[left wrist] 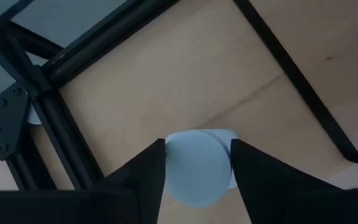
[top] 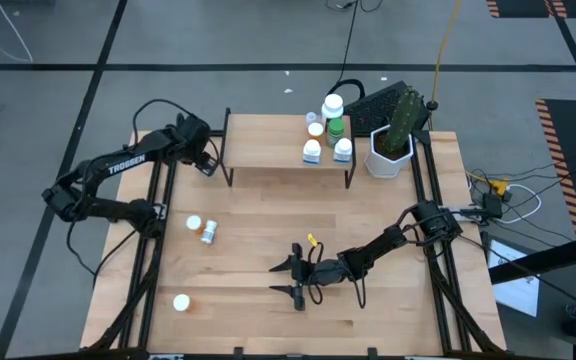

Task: Pick and place medicine bottles onto shelf by color
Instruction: Put the top white blue pill bottle on the shelf

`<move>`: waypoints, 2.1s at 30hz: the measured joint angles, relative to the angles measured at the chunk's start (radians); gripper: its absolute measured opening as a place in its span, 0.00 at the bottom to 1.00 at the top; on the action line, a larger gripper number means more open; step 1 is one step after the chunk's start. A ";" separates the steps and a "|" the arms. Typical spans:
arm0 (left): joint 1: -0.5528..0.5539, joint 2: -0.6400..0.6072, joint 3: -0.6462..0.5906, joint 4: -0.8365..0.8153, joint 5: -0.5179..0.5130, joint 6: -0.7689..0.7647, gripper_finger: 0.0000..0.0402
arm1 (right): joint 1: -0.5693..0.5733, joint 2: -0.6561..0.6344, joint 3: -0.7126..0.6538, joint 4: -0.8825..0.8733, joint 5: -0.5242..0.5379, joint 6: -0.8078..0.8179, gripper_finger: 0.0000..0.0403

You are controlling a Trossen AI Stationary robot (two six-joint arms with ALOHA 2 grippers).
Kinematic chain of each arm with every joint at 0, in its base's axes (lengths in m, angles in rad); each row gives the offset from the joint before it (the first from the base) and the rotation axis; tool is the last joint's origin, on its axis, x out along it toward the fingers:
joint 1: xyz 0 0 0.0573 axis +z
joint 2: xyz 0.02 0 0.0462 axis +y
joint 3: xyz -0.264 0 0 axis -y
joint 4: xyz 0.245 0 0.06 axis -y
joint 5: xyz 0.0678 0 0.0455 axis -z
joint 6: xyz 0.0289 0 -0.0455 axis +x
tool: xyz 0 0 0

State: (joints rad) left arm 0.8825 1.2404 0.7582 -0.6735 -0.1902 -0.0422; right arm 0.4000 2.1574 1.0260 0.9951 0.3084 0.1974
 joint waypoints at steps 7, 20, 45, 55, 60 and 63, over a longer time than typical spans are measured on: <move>0.000 0.002 -0.002 -0.008 -0.001 -0.007 0.61 | 0.000 0.000 0.000 -0.004 0.000 0.000 0.54; 0.023 0.002 -0.002 -0.040 0.024 -0.042 0.57 | 0.000 0.000 0.000 -0.003 0.000 0.000 0.54; 0.007 0.000 0.221 -0.352 0.007 -0.113 0.46 | 0.000 0.000 0.000 -0.005 0.000 0.000 0.54; -0.179 -0.003 0.604 -0.502 -0.013 -0.214 0.46 | 0.000 0.000 0.000 -0.005 -0.001 0.000 0.54; -0.270 0.045 0.715 -0.419 -0.020 -0.284 0.46 | -0.003 0.000 0.000 -0.004 -0.003 -0.001 0.54; -0.300 0.154 0.804 -0.400 -0.020 -0.297 0.46 | -0.012 0.000 0.000 0.000 -0.006 0.000 0.54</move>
State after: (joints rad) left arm 0.5827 1.3949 1.5618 -1.0739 -0.2103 -0.3394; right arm 0.3877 2.1571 1.0260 0.9955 0.3023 0.1970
